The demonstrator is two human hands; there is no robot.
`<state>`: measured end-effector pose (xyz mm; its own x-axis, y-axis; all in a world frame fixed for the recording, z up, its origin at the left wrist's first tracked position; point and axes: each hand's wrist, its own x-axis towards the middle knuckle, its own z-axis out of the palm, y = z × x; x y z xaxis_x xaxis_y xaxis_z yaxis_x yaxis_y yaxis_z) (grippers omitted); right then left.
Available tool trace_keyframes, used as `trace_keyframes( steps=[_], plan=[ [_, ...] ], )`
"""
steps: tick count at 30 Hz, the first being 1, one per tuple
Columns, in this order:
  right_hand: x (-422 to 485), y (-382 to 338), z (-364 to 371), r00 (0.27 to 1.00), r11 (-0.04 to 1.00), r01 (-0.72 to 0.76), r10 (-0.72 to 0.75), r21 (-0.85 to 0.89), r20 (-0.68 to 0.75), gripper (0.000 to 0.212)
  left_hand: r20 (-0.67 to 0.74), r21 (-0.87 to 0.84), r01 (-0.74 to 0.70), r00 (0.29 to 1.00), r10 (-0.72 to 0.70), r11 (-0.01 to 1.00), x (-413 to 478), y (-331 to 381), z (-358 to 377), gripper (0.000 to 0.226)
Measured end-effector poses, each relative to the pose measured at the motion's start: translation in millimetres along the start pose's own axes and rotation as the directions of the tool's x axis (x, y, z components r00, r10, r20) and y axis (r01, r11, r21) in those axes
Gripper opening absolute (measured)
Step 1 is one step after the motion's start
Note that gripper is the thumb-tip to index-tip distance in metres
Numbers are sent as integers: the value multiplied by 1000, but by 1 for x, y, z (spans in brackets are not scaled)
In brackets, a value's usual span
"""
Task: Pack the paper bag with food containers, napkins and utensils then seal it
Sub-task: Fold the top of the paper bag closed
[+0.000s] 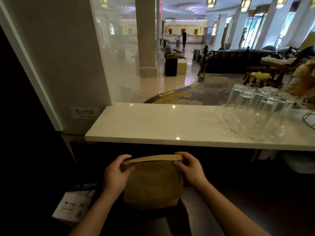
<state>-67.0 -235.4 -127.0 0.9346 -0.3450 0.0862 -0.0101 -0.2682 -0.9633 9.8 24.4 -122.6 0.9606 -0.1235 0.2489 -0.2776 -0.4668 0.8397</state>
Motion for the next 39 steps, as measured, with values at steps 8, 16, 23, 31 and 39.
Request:
trace_keyframes(
  steps=[8, 16, 23, 31, 39],
  plan=[
    [12, 11, 10, 990, 990, -85, 97, 109, -103, 10, 240, -33, -107, 964, 112, 994, -3, 9, -24, 43],
    [6, 10, -2, 996, 998, -64, 65, 15, -66, 4, 301, 482, -252, 947, 111, 839, 20, 34, -14, 17],
    [4, 6, -8, 999, 997, -44, 46, 57, -29, 24, 259, 560, -293, 950, 172, 775, 20, 28, -6, 6],
    [13, -13, -4, 984, 885, 170, -178, -434, 21, 14, 260, 605, -250, 959, 109, 756, 19, 31, 2, 2],
    [14, -18, -7, 978, 819, 199, -201, -539, 56, 10, 426, 552, -425, 883, 196, 718, 26, 64, 58, 23]
  ],
)
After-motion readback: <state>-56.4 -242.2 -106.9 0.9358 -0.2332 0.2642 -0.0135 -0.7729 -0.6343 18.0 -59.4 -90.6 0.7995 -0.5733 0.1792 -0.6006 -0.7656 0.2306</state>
